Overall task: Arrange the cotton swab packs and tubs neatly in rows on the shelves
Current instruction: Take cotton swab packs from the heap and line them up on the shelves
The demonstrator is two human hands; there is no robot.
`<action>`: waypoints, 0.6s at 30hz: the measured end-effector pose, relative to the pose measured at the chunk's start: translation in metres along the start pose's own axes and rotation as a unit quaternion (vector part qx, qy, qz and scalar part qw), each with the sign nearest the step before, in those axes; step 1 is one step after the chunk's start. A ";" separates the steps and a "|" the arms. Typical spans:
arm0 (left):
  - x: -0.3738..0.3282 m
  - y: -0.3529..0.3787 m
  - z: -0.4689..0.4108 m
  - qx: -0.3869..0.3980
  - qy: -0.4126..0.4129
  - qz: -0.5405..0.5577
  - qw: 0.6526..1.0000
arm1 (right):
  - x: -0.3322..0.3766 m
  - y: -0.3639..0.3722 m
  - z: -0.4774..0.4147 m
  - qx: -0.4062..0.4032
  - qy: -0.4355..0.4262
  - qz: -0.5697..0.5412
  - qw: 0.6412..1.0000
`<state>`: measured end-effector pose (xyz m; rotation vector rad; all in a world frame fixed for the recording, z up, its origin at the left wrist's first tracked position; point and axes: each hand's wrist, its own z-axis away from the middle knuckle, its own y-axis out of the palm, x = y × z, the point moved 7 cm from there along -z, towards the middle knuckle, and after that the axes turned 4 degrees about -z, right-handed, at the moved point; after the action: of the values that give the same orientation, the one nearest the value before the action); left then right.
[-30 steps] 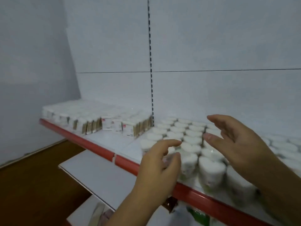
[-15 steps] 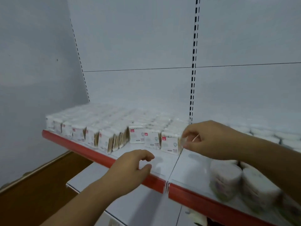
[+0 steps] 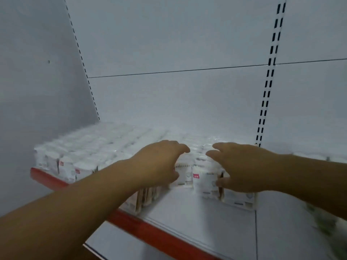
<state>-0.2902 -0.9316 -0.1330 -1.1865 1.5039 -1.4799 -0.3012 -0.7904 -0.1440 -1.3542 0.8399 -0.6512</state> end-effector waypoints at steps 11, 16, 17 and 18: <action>-0.002 0.054 -0.103 0.119 0.150 -0.211 0.959 | -0.007 0.053 -0.038 0.039 0.162 0.023 0.986; 0.001 0.057 -0.098 0.098 0.201 -0.195 0.955 | -0.003 0.048 -0.035 0.035 0.186 0.044 0.981; 0.004 0.057 -0.098 0.112 0.200 -0.180 0.957 | -0.001 0.047 -0.034 0.038 0.188 0.048 0.980; 0.006 0.057 -0.097 0.126 0.198 -0.166 0.958 | -0.001 0.046 -0.034 0.042 0.192 0.051 0.979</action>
<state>-0.3906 -0.9080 -0.1795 -1.0647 1.3487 -2.1701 -0.3326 -0.8034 -0.1896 -1.1162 1.1690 -0.8735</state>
